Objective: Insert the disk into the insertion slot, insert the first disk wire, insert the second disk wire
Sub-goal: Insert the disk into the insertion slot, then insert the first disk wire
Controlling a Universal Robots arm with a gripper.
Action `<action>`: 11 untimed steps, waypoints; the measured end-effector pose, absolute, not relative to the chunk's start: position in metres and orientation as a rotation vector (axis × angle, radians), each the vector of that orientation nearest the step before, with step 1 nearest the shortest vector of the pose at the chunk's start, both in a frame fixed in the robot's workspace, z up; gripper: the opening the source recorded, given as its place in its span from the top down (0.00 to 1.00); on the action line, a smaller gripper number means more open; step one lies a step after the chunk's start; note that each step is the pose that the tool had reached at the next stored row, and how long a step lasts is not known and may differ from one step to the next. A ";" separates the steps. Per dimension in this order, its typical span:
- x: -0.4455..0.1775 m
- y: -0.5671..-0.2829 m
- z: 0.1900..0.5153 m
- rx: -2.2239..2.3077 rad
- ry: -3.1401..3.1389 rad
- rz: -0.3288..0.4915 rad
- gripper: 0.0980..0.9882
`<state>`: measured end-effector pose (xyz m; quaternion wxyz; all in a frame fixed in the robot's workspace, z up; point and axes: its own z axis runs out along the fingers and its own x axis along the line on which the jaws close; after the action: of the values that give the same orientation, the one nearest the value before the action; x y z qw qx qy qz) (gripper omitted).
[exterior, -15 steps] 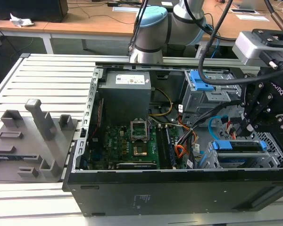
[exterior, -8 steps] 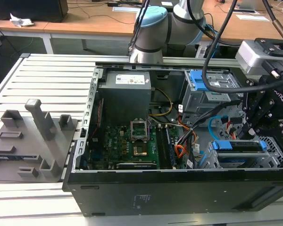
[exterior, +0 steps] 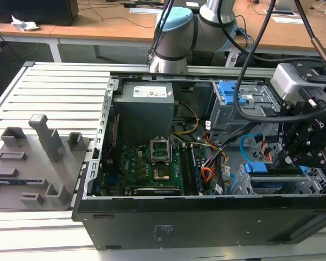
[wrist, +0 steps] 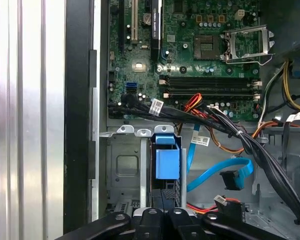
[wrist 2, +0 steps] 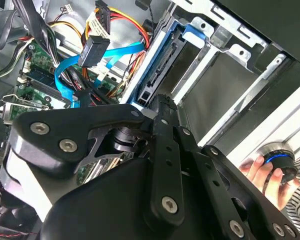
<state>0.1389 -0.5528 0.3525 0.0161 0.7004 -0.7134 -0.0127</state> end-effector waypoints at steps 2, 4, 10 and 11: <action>0.139 -0.553 0.352 2.178 -2.219 -0.040 0.99; 0.139 -0.553 0.352 2.178 -2.219 -0.040 0.99; 0.139 -0.553 0.352 2.178 -2.219 -0.040 0.99; 0.139 -0.553 0.352 2.178 -2.219 -0.040 0.99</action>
<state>0.1392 -0.5528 0.3523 0.0160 0.7005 -0.7134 -0.0128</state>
